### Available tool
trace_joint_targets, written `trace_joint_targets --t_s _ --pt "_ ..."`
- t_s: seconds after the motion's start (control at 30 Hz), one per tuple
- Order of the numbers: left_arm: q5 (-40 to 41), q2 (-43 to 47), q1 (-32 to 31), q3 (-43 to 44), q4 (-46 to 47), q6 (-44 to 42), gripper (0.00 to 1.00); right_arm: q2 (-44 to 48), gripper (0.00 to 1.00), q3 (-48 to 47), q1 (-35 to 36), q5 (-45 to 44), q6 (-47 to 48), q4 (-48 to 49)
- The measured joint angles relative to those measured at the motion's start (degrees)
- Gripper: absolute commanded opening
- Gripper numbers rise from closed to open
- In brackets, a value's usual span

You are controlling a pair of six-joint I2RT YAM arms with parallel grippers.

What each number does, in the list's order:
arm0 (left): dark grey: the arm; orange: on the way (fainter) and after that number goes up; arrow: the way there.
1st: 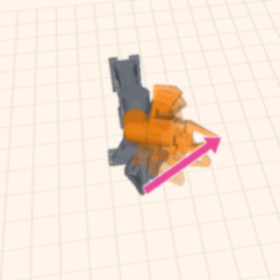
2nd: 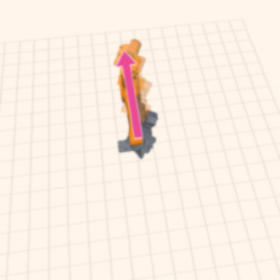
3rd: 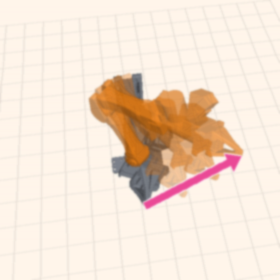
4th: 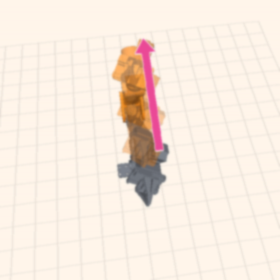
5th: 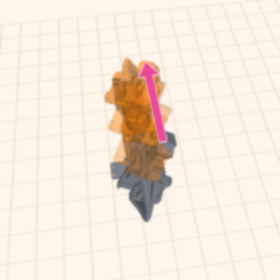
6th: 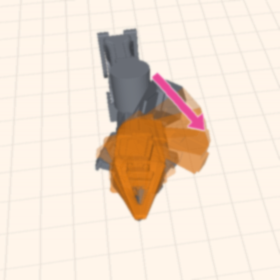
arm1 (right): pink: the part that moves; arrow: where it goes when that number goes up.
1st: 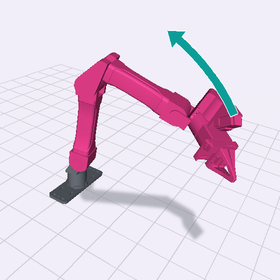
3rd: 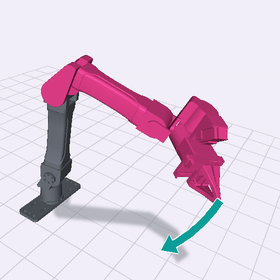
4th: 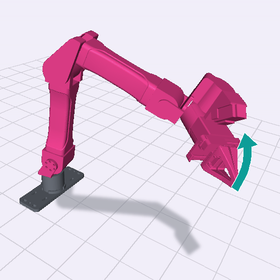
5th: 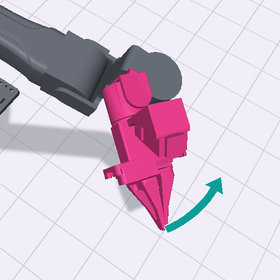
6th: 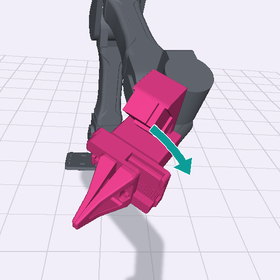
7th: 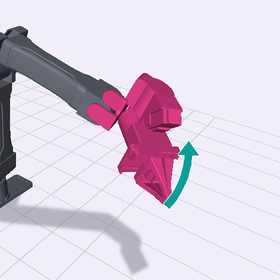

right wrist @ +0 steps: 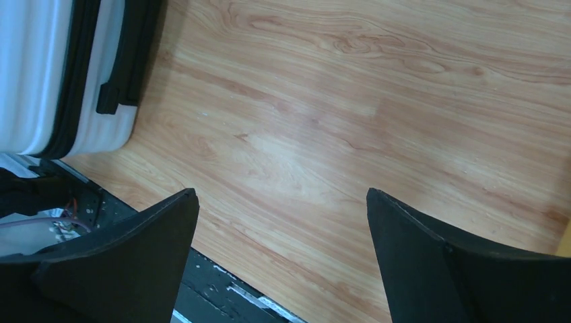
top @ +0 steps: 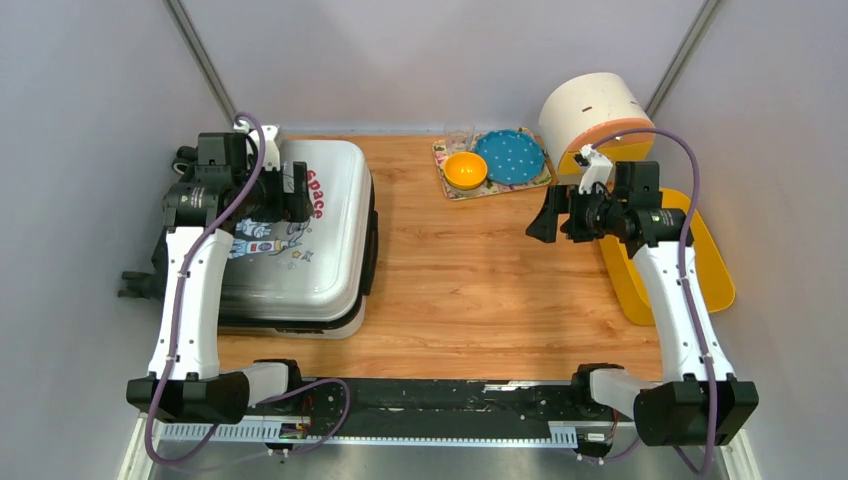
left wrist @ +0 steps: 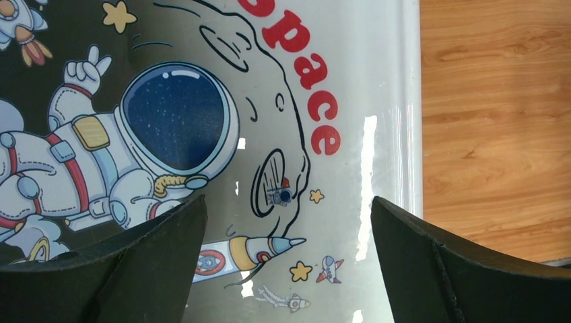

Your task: Open, take out, and arrange the luggage

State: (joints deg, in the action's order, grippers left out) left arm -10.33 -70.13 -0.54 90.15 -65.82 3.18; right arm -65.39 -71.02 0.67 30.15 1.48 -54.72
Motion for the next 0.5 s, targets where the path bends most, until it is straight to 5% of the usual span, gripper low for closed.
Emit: trace_joint_targets --t_s 0.5 --pt "-0.9 0.4 0.0 -1.9 1.6 -1.2 0.99 -24.0 0.99 3.0 11.6 14.6 -24.0 28.2"
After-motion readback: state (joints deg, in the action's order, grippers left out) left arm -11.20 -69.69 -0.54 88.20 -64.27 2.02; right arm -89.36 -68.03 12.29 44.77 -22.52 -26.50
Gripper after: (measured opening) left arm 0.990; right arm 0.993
